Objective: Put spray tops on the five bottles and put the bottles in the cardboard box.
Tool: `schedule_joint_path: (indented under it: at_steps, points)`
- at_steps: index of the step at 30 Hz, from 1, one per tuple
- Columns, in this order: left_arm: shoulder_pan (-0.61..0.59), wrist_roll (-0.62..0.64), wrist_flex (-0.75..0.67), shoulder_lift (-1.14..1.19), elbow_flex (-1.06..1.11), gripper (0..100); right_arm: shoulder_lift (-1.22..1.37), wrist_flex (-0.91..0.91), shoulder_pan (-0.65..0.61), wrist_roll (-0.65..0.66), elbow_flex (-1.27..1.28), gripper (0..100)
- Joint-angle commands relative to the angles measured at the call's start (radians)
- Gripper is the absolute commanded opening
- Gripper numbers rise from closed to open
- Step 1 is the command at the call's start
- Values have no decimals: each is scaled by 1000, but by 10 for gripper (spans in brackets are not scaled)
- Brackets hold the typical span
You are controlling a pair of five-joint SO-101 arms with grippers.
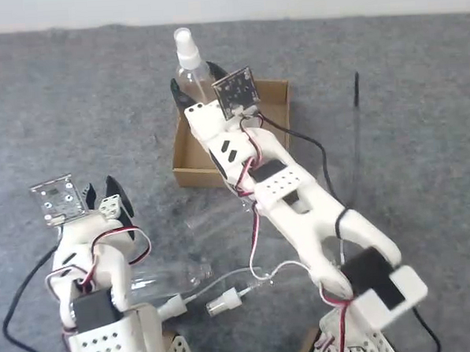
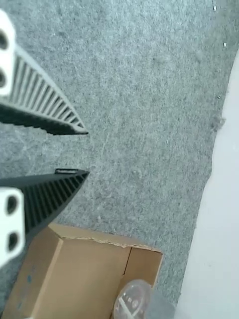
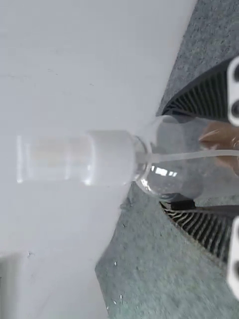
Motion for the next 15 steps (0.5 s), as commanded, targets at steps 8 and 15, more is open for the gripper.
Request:
schedule_joint_path:
  at_steps: [8, 15]
  points:
    - [-2, 6, -40, -2, -12, 101, 183, -249, 12, -6, -109, 54]
    - [-2, 6, -40, -2, -12, 101, 338, -332, 35, -5, -172, 54]
